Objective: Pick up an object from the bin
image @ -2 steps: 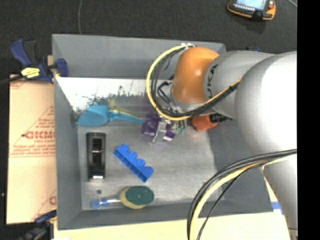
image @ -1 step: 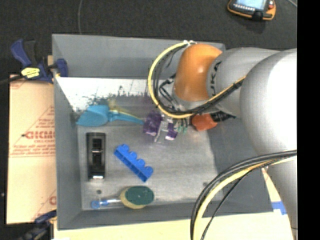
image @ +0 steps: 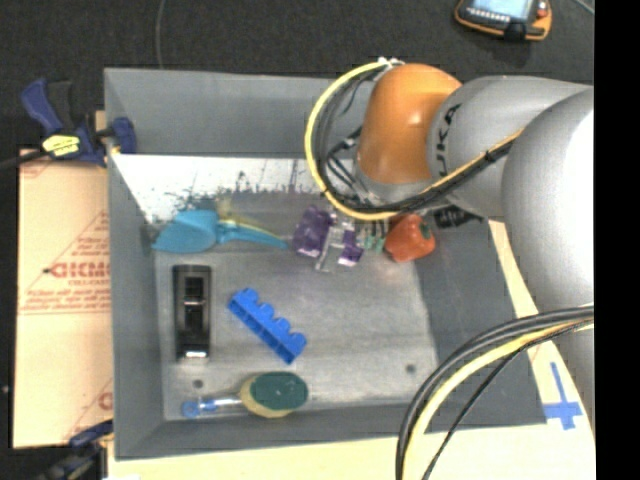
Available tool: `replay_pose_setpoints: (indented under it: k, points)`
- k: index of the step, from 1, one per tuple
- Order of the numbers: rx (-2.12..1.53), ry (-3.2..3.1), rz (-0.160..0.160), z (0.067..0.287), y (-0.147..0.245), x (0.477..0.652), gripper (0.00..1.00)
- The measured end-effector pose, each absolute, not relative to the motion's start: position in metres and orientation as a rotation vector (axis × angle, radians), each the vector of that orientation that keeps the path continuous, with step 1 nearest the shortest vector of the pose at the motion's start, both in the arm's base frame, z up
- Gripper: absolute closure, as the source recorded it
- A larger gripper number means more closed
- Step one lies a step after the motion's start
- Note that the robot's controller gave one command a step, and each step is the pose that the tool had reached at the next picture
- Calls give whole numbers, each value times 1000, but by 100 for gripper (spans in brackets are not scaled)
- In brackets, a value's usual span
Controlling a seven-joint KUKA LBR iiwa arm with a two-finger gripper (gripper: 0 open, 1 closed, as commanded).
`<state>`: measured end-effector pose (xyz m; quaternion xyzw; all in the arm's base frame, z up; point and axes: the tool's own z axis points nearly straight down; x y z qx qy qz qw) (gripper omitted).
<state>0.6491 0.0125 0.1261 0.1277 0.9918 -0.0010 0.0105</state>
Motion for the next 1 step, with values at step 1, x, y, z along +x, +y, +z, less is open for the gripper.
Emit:
replay_pose_setpoints:
  k: [1]
  points:
    - [396,3090,-1,157,12,650,100]
